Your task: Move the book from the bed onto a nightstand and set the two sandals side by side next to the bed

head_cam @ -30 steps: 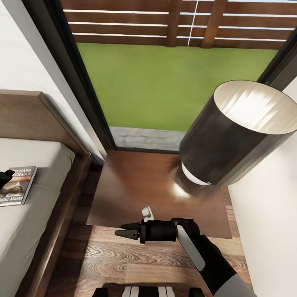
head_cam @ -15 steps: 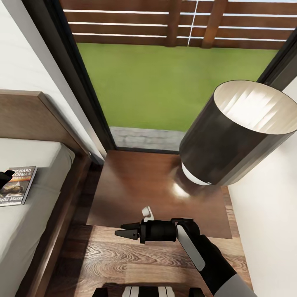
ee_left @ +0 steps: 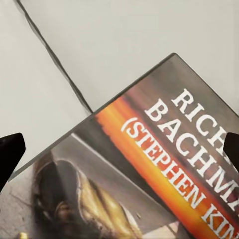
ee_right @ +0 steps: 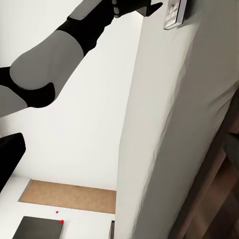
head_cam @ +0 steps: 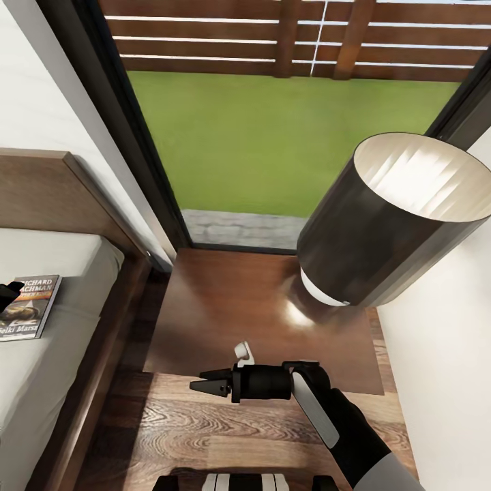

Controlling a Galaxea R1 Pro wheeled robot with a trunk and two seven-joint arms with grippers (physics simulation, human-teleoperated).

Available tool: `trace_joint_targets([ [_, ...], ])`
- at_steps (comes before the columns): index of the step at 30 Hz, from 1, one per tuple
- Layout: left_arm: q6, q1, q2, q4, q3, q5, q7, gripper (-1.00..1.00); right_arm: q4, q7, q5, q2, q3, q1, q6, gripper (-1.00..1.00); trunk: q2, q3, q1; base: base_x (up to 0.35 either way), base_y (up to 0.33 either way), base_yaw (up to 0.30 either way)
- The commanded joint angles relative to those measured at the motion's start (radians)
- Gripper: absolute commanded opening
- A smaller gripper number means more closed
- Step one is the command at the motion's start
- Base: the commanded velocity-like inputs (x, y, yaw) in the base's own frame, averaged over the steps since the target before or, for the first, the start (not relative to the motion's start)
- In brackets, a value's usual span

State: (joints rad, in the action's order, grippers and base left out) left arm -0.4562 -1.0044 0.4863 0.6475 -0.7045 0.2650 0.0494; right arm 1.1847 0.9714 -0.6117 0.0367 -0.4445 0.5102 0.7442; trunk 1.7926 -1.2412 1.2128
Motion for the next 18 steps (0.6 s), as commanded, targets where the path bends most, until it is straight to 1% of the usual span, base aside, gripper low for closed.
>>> trace_joint_targets([
  [1, -0.006, 0.0, 0.0, 0.001, -0.001, 0.01, 0.005, 1.0, 0.0, 0.0, -0.005, 0.0, -0.001, 0.001, 0.006, 1.0, 0.0, -0.001, 0.0, 0.0, 0.104, 0.0],
  [6, -0.006, 0.0, 0.0, 0.001, -0.001, 0.01, 0.006, 1.0, 0.0, 0.0, -0.005, 0.0, -0.002, 0.001, 0.006, 1.0, 0.0, -0.001, 0.0, 0.0, 0.084, 0.0],
  [14, -0.005, 0.0, 0.0, 0.001, 0.0, 0.01, 0.007, 1.0, 0.0, 0.0, -0.005, 0.0, -0.003, 0.001, 0.006, 1.0, 0.0, -0.001, 0.0, 0.0, 0.008, 0.0],
  [16, -0.005, 0.0, 0.0, 0.001, 0.0, 0.01, 0.007, 1.0, 0.0, 0.0, -0.005, 0.0, -0.003, 0.001, 0.006, 1.0, 0.014, -0.007, 0.008, 0.0, 0.0, 0.0],
  [18, -0.005, 0.0, 0.0, 0.0, 0.0, 0.01, 0.007, 1.0, 0.0, 0.0, -0.005, 0.0, -0.003, 0.001, 0.006, 1.0, 0.014, -0.007, 0.008, 0.0, 0.0, 0.0],
])
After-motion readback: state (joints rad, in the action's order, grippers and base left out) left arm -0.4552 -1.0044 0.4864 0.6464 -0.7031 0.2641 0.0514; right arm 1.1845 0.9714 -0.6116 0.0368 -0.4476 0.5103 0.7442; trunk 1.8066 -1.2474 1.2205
